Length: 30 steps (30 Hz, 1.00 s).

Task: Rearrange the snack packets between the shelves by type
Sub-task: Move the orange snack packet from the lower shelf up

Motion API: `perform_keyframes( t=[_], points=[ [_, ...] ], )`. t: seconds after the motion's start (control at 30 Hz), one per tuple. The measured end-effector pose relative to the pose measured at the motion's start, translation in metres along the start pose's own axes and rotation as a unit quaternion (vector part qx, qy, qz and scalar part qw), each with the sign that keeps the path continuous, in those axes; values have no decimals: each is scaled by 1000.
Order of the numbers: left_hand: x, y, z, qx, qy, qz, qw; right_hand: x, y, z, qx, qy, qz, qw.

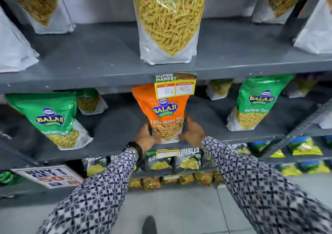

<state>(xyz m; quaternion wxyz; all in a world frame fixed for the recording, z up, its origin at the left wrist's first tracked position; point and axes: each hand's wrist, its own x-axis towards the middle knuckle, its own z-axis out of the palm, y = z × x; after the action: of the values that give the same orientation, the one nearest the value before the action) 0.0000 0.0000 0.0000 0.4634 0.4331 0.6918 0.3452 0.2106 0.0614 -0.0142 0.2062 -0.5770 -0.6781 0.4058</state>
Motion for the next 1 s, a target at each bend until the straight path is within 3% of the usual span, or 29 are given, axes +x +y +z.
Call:
perform_keyframes(
  t=[0.27, 0.53, 1.0],
  points=[
    [1, 8, 9, 54, 24, 11, 998, 36, 29, 25, 38, -12, -1, 999],
    [-55, 0, 2, 40, 4, 37, 999, -68, -20, -3, 20, 40, -12, 999],
    [-242, 19, -43, 4, 43, 116, 992, -222, -85, -23, 92, 16, -104, 990]
  ],
)
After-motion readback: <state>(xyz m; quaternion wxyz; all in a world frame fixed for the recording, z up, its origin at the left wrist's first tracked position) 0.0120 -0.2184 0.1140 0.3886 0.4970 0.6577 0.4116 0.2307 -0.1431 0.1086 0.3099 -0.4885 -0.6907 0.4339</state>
